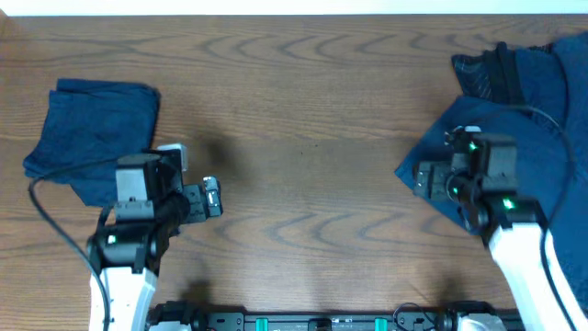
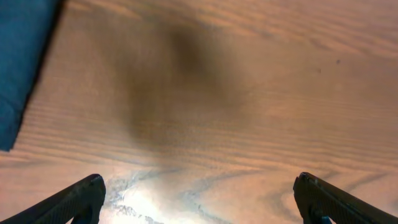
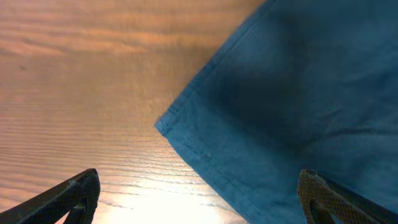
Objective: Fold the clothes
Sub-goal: 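Grasp the edge of the dark blue shorts in the pile with the right gripper, then drag the dark blue shorts leftward onto the open table with the right gripper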
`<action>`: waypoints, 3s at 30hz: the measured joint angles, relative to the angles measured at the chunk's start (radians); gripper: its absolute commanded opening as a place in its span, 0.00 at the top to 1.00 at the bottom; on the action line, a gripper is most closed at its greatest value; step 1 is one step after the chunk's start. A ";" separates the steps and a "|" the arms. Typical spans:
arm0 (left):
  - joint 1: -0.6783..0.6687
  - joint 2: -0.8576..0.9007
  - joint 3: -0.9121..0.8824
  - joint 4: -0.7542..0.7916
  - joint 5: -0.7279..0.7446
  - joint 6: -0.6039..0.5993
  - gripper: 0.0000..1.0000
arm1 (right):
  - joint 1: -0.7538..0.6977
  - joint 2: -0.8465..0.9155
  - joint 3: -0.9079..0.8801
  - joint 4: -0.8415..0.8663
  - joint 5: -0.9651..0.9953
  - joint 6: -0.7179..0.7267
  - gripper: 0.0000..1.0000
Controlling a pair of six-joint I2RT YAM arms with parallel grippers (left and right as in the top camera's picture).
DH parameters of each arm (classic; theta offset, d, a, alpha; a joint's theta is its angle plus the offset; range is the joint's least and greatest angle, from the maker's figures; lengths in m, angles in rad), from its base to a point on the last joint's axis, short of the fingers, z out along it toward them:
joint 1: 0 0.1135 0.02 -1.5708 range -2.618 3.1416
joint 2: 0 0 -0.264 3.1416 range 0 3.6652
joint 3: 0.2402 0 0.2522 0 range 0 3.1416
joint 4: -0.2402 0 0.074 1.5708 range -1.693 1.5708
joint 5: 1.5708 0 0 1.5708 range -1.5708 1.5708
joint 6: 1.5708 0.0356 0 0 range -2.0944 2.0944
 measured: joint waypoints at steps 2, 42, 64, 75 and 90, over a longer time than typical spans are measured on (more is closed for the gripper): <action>0.000 0.023 0.002 -0.010 0.000 0.000 0.02 | 0.000 0.071 0.000 0.026 -0.023 -0.005 0.01; 0.000 0.047 0.002 -0.012 0.008 -0.029 0.02 | 0.151 0.418 0.059 0.071 0.264 0.061 0.99; 0.000 0.047 0.002 -0.012 0.011 -0.029 0.02 | 0.624 0.441 0.427 0.596 0.087 0.097 0.01; 0.000 0.047 0.002 0.040 0.018 -0.133 0.02 | 0.544 0.328 0.417 0.172 0.379 0.114 0.01; -0.250 0.274 0.001 0.105 0.238 -0.475 0.01 | 0.208 0.070 0.417 -0.170 0.432 0.146 0.01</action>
